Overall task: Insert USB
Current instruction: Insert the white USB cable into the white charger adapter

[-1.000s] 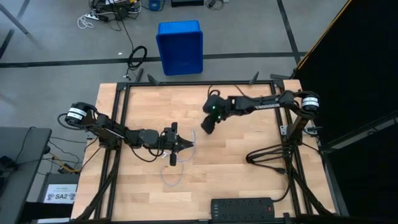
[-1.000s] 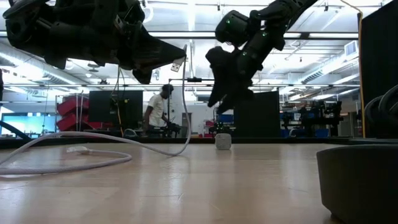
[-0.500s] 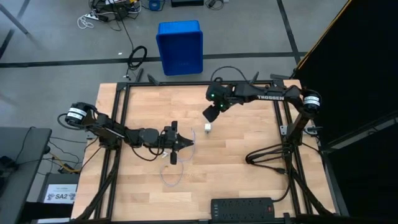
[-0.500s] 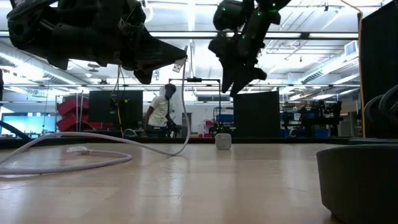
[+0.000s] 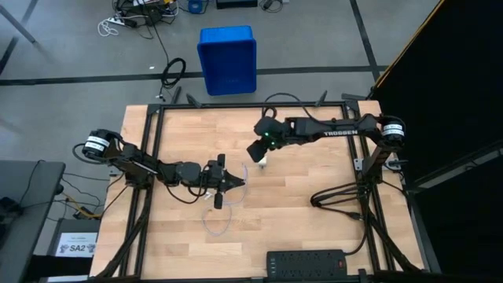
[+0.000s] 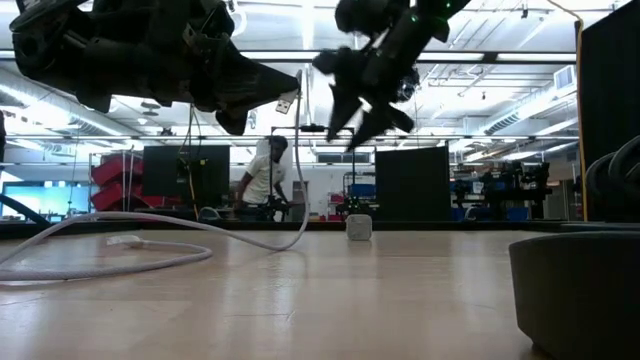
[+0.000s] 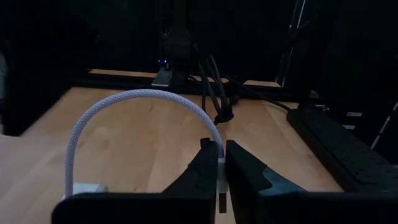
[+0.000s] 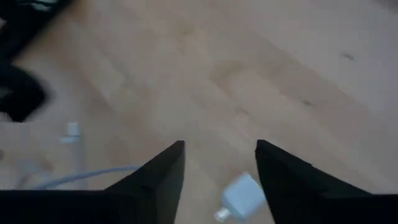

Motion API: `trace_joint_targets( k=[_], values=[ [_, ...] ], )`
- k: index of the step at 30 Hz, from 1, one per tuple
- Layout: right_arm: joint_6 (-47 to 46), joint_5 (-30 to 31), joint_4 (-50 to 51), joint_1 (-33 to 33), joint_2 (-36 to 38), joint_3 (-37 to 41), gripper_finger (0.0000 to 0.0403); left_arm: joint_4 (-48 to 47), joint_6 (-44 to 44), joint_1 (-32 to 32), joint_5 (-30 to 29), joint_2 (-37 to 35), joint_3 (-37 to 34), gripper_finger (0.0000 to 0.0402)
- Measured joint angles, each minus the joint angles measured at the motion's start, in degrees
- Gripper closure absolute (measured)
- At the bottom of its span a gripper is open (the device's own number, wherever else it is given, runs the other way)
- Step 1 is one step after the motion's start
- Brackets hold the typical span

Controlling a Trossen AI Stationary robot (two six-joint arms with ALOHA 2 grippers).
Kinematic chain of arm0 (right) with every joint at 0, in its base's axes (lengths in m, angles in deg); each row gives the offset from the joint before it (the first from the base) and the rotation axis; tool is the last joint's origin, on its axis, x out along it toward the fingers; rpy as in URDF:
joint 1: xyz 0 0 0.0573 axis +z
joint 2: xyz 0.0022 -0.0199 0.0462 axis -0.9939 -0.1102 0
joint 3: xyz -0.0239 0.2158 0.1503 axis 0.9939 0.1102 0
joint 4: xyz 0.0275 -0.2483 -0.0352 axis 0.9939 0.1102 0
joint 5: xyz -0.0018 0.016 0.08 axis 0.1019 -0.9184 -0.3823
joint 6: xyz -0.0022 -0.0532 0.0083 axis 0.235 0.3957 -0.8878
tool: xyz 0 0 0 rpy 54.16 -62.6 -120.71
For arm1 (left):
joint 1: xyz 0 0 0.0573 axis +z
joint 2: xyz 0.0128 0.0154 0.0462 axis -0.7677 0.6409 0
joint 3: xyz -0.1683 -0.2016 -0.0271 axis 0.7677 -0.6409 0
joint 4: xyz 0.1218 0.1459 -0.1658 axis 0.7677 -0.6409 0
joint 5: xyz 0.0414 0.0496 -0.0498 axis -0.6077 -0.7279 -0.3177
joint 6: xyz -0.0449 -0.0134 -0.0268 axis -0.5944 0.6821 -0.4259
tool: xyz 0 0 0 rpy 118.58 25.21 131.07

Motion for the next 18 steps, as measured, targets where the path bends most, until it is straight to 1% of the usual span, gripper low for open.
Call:
trace_joint_targets(
  k=[5, 9, 12, 14, 16, 18],
  values=[
    [-3.1, -0.4, 1.4, -0.2, 0.0, 3.2, 0.0148, 0.0, 0.0, 0.0, 0.0, 0.0, 0.0, 0.0401],
    [-4.5, -4.4, 1.1, -0.2, 0.0, 4.4, 0.0124, 0.1, 0.0, 0.0, 0.0, 0.0, 0.0, 0.0401],
    [-8.2, -4.7, 1.1, -0.2, 0.0, 5.3, 0.0123, 0.1, 0.0, 0.0, 0.0, 0.0, 0.0, 0.0401],
    [-10.6, -4.7, 1.1, -0.4, -0.1, 6.1, 0.0129, 0.1, 0.0, 0.0, 0.0, 0.0, 0.0, 0.0401],
    [-12.1, -5.5, 1.3, -0.8, -1.9, 6.2, 0.0137, 0.1, 0.0, 0.0, 0.0, 0.0, 0.0, 0.0401],
    [-12.3, -7.8, 2.1, -1.0, -4.4, 6.4, 0.0146, 0.2, 0.0, 0.0, 0.0, 0.0, 0.0, 0.0401]
  ],
)
